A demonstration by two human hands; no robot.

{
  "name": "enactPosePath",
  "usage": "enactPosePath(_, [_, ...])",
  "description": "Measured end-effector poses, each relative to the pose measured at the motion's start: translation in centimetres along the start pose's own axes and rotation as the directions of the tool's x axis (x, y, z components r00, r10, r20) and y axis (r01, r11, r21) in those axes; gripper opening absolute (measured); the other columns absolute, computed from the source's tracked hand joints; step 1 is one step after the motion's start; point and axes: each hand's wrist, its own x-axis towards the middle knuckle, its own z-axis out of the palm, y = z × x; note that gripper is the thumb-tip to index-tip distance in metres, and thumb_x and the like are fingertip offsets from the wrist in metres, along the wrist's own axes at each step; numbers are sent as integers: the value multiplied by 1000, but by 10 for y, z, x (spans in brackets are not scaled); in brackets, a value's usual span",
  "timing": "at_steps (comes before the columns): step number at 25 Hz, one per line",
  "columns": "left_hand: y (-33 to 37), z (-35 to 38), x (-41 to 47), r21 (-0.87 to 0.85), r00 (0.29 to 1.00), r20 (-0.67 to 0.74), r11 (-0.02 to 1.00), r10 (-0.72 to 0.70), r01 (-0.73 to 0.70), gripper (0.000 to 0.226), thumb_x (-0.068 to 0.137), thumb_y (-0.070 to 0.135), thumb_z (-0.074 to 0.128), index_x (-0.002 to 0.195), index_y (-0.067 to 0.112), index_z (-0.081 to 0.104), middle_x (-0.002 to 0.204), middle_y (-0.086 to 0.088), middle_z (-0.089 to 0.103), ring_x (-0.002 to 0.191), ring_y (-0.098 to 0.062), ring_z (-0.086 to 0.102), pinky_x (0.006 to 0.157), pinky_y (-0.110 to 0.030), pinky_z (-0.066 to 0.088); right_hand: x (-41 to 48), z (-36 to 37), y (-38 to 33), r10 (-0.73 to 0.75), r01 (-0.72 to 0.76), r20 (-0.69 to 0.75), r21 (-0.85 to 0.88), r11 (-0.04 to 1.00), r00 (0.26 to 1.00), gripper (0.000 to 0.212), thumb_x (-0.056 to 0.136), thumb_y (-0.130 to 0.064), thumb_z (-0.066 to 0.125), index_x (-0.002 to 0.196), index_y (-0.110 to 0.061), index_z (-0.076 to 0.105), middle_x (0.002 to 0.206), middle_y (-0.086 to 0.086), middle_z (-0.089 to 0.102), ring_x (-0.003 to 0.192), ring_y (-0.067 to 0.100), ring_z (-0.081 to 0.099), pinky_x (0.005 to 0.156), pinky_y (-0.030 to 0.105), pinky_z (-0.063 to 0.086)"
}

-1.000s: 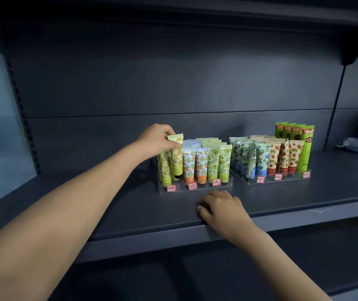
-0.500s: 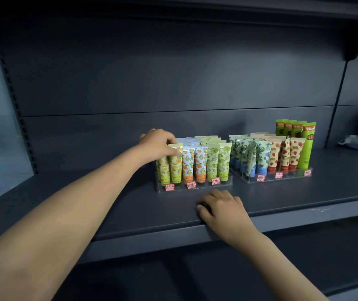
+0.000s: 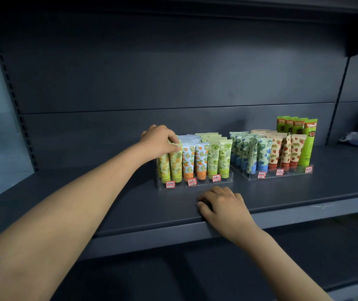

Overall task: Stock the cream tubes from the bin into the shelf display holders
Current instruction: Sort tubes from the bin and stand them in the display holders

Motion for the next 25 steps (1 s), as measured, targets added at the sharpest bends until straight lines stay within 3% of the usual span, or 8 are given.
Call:
enactPosePath(10, [7, -7, -8, -25, 998, -56, 1000, 16, -17, 23, 85, 33, 62, 107, 26, 64, 117, 3, 52, 117, -19, 43, 98, -37, 34, 1, -7, -4, 33, -32, 56, -8, 999, 998, 34, 97, -40, 35, 119, -25, 56, 124, -2, 51, 118, 20, 42, 93, 34, 32])
enactPosePath(16, [10, -27, -56, -156, 994, -111, 988, -6, -11, 21, 87, 26, 58, 107, 23, 60, 102, 8, 51, 108, -19, 50, 99, -43, 40, 2, -23, -5, 96, -92, 199, -28, 995, 975, 35, 94, -40, 44, 112, -14, 57, 123, 8, 50, 119, 27, 42, 96, 42, 41])
enactPosePath(19, [12, -30, -99, -125, 997, -53, 991, -49, 42, 23, 87, 26, 57, 110, 21, 58, 103, 6, 53, 106, -19, 52, 98, -43, 41, -10, -39, -2, 101, -99, 231, -20, 995, 968, 31, 92, -43, 45, 97, -13, 54, 119, 12, 53, 115, 31, 47, 95, 46, 43])
enactPosePath(25, [38, -38, -202, 13, 984, 26, 984, -176, 176, 32, 91, 30, 52, 121, 18, 53, 119, 2, 54, 113, -17, 49, 100, -42, 41, -67, -71, -5, 44, -39, 268, -25, 999, 962, 45, 92, -47, 44, 123, -16, 51, 132, 12, 50, 121, 31, 45, 99, 46, 40])
